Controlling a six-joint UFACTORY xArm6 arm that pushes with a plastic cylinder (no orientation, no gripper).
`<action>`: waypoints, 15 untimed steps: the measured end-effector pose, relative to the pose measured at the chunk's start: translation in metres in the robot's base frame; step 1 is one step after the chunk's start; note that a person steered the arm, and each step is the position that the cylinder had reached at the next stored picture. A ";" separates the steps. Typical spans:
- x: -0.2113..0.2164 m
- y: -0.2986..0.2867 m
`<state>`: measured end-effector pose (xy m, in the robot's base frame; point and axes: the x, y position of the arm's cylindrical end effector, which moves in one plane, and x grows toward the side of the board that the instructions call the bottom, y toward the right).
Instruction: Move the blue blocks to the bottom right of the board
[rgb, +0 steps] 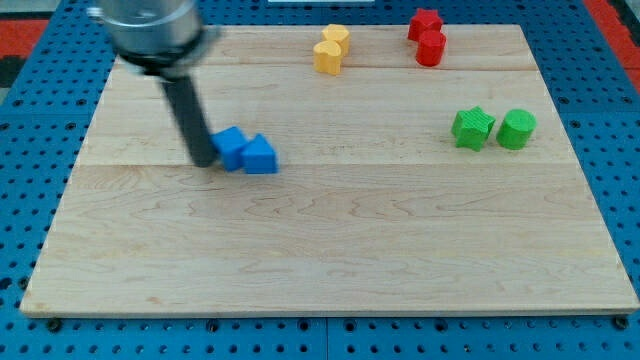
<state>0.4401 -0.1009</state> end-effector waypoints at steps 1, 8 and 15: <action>-0.004 0.047; 0.015 0.217; 0.054 0.231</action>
<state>0.4942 0.1296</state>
